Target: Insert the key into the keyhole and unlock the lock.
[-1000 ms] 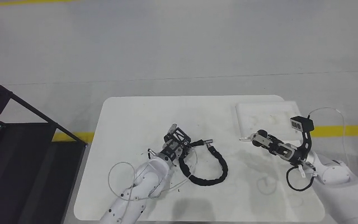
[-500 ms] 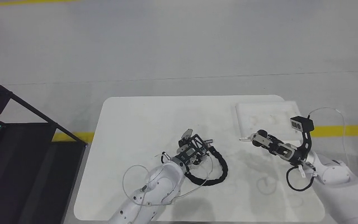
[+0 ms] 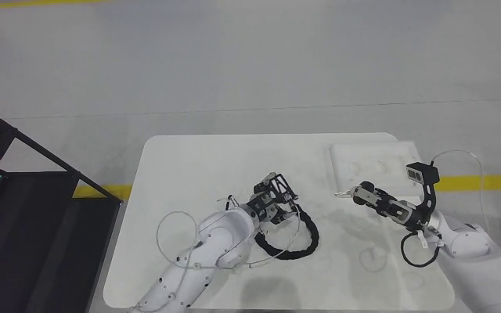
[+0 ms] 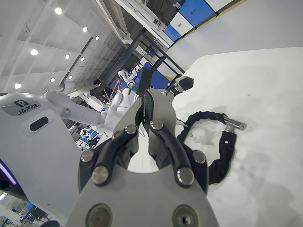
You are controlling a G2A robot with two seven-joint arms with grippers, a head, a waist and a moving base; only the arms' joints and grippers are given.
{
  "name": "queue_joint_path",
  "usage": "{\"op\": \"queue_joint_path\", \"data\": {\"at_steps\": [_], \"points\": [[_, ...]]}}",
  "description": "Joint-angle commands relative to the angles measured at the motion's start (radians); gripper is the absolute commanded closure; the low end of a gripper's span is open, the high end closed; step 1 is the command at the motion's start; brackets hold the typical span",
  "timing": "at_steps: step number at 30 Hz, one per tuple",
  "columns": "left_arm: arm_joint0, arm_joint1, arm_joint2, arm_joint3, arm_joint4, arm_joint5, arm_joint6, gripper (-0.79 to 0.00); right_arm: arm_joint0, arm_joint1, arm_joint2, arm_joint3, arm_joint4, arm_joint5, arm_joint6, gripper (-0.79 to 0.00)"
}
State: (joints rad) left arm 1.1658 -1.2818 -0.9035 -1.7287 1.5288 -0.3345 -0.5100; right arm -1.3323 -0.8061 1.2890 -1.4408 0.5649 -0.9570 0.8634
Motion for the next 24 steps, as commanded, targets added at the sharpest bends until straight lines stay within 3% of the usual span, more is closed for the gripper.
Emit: {"op": "queue_joint_path", "data": {"at_steps": [1,6,10,18,20,21,24], "points": [[-0.041,-0.006,0.007,0.006,-0.08,-0.073,-0.027,-0.785,0.0,0.0,0.0,0.0,0.0,0.0,0.0,0.0],[-0.156,-0.03,0.045,0.084,-0.273,-0.169,-0.173,-0.785,0.0,0.0,0.0,0.0,0.0,0.0,0.0,0.0],[-0.267,-0.063,0.113,0.209,-0.381,-0.179,-0.251,-0.785,0.0,0.0,0.0,0.0,0.0,0.0,0.0,0.0],[-0.416,-0.132,0.241,0.478,-0.388,-0.125,-0.207,-0.785,0.0,0.0,0.0,0.0,0.0,0.0,0.0,0.0],[-0.435,-0.142,0.25,0.522,-0.392,-0.124,-0.193,-0.751,0.0,0.0,0.0,0.0,0.0,0.0,0.0,0.0],[-0.442,-0.145,0.252,0.542,-0.392,-0.124,-0.189,-0.634,0.0,0.0,0.0,0.0,0.0,0.0,0.0,0.0],[-0.456,-0.149,0.252,0.588,-0.384,-0.128,-0.182,-0.576,0.0,0.0,0.0,0.0,0.0,0.0,0.0,0.0]]}}
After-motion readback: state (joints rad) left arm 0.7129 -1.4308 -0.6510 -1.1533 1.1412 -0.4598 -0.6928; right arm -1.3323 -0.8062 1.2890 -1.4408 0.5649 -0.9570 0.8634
